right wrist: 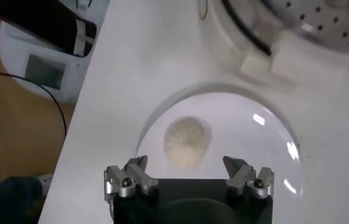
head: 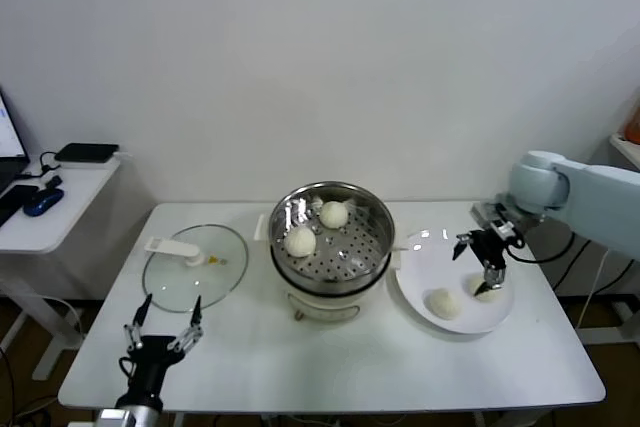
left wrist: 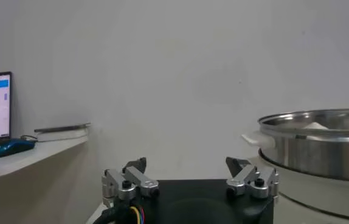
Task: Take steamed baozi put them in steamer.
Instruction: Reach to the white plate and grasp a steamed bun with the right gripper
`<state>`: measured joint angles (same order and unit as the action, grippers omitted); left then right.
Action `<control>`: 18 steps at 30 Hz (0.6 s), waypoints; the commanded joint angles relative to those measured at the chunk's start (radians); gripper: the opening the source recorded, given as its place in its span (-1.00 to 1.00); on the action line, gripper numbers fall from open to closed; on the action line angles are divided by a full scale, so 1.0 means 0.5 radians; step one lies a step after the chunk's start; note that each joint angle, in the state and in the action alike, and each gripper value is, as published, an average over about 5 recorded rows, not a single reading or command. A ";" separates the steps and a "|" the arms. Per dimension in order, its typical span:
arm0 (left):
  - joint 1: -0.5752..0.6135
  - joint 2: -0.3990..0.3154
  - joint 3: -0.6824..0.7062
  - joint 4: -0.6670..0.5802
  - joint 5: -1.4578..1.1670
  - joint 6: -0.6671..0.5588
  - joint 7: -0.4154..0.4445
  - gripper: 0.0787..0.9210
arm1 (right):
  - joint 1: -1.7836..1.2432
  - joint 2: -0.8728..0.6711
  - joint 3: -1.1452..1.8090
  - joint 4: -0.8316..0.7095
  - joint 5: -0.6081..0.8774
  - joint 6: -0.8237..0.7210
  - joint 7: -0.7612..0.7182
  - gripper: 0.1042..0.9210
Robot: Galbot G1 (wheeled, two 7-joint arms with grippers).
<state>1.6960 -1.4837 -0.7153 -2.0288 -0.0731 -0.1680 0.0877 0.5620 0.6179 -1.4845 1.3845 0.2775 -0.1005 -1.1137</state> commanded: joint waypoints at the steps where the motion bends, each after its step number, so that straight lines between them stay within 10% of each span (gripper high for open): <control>1: 0.008 -0.004 -0.003 -0.006 0.001 -0.004 0.000 0.77 | -0.419 -0.005 0.270 -0.146 -0.257 0.010 0.024 0.76; 18: 0.004 -0.022 -0.038 0.004 -0.006 0.006 0.000 0.77 | -0.649 0.266 0.430 -0.398 -0.212 -0.020 0.088 0.76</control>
<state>1.6992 -1.4936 -0.7323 -2.0219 -0.0746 -0.1693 0.0874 0.3054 0.7114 -1.3138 1.2341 0.1899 -0.1087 -1.0753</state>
